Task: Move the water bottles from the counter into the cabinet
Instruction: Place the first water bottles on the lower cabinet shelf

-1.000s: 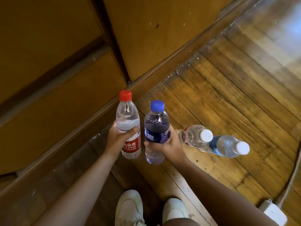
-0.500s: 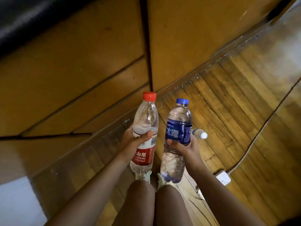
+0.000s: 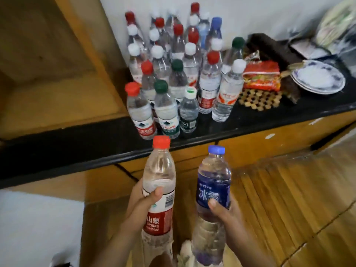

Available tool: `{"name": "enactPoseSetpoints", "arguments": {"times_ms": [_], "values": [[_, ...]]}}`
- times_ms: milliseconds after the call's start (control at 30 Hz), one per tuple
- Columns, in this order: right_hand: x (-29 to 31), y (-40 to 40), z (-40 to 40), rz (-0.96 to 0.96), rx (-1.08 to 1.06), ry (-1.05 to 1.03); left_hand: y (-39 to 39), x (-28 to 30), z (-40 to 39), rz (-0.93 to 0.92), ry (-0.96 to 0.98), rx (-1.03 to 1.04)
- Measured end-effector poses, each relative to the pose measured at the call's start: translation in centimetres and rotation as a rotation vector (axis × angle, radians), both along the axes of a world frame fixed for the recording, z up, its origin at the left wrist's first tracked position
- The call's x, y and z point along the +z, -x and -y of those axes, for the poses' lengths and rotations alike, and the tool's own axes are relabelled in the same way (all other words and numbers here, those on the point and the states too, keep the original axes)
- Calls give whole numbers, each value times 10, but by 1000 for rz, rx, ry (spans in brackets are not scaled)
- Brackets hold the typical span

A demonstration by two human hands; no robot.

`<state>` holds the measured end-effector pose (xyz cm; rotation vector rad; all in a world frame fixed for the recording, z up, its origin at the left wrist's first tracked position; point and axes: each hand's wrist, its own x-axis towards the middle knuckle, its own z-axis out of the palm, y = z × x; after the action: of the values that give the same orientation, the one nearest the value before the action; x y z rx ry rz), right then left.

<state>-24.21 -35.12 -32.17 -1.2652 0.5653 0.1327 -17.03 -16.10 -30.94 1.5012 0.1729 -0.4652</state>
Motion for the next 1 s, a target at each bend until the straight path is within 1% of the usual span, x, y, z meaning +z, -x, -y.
{"name": "enactPoseSetpoints", "arguments": {"times_ms": [100,200,367,533,700,800,1000], "values": [[35,-25,-18,66,121,-36,2,32,-26,32,9,125],[63,-53,-41,108,243,-53,-3,52,-53,76,21,257],[92,-101,-90,187,410,-62,-22,66,-102,132,82,441],[101,-158,-152,304,431,-34,-66,72,-158,244,153,524],[106,-230,-218,427,373,52,-131,81,-222,324,164,501],[108,-276,-253,471,358,108,-175,90,-262,374,111,446],[89,-365,-309,533,389,297,-264,76,-324,339,19,463]]}}
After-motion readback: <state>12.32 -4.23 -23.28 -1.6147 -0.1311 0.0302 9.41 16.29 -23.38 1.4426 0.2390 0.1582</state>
